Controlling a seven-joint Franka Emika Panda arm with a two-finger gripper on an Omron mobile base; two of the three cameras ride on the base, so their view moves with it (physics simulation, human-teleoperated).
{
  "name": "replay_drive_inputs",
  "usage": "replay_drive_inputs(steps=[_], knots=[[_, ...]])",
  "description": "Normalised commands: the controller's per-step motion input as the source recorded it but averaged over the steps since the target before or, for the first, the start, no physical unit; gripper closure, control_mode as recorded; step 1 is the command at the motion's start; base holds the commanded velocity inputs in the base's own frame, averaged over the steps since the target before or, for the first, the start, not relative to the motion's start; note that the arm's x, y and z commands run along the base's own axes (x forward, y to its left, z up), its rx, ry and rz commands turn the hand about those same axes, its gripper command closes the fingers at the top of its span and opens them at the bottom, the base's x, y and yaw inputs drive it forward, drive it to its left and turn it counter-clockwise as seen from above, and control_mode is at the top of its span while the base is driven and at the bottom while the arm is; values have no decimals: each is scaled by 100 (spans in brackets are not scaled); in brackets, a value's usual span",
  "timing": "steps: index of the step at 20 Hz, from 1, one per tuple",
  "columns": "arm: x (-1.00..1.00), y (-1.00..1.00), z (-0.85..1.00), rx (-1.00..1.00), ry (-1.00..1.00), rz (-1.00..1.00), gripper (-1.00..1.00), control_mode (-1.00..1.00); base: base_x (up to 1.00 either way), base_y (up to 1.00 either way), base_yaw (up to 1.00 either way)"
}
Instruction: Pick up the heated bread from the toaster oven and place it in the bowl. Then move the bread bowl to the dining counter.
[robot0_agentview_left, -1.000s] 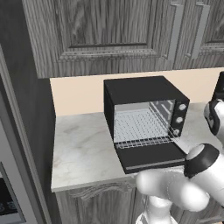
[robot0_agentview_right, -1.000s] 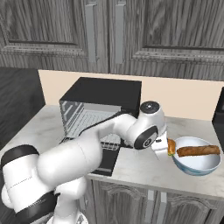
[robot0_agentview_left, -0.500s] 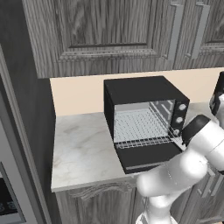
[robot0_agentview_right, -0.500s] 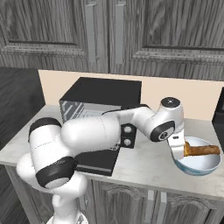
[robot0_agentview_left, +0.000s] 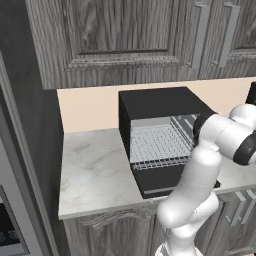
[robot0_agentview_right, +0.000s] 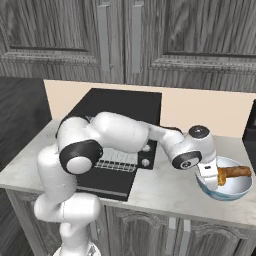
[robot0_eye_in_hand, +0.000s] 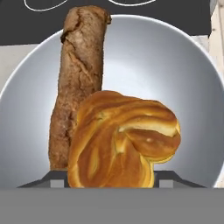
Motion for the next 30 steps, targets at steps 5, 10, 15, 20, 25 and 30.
replay_drive_inputs(steps=[5, 10, 15, 20, 25, 30], knots=[[8, -7, -4, 0, 0, 0, -100, -100, 0, 0, 0], [0, 0, 18, 0, 0, 0, -100, -100, 0, 0, 0], [0, 0, 8, 0, 0, 1, -100, -100, 0, 0, 0], [-50, 0, 5, 1, 6, 0, -100, -100, 0, 0, 0], [-27, 0, -4, 2, 2, 0, -100, -100, 0, 0, 0], [-2, -2, -39, 1, 0, 0, -100, -100, 0, 0, 0]])
